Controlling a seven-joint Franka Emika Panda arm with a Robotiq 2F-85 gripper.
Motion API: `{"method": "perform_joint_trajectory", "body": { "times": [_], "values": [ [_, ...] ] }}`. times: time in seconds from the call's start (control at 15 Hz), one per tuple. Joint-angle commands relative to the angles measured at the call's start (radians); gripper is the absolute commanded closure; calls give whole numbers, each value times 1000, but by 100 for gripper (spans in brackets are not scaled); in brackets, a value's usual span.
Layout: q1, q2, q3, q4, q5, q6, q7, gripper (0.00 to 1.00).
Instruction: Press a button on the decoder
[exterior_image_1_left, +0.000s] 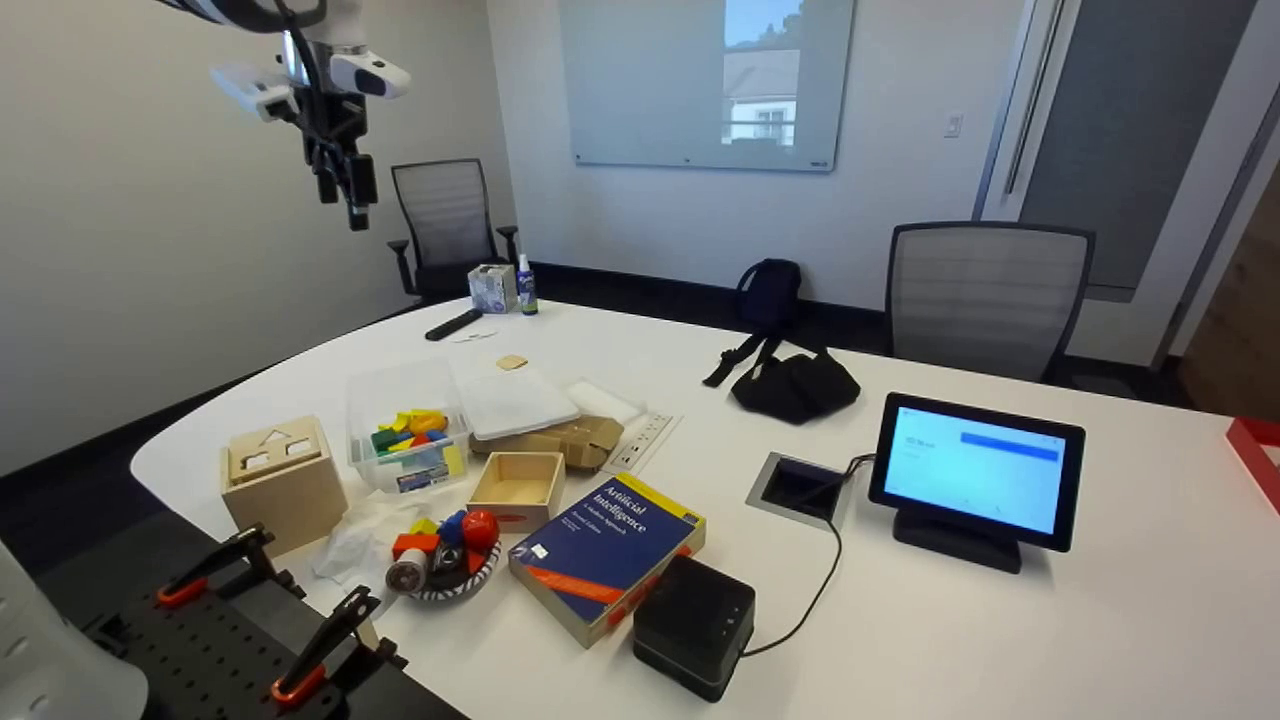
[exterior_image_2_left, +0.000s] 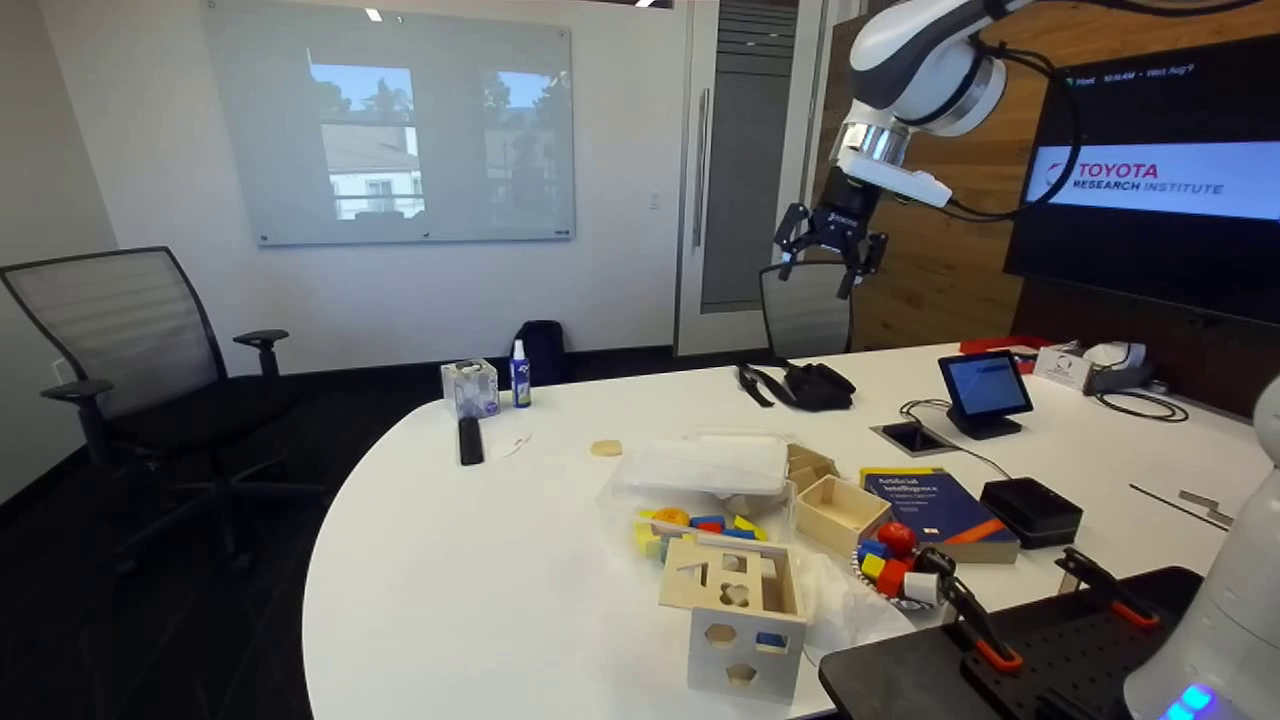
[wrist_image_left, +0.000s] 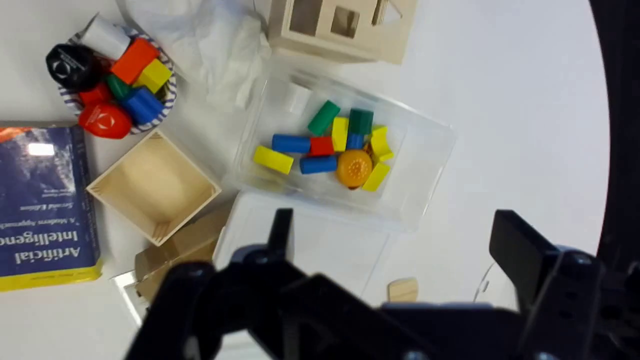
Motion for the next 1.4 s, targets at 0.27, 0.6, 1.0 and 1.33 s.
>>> {"method": "perform_joint_trajectory", "body": {
  "times": [0.27, 0.6, 1.0, 1.33],
  "values": [
    [-168, -26, -127, -129, -58, 244, 77, 0],
    [-269, -13, -183, -213, -113, 374, 209, 4],
    [-382, 48, -226, -297, -181, 558, 415, 54],
    [-428, 202, -296, -301, -216, 686, 498, 93]
  ]
}}
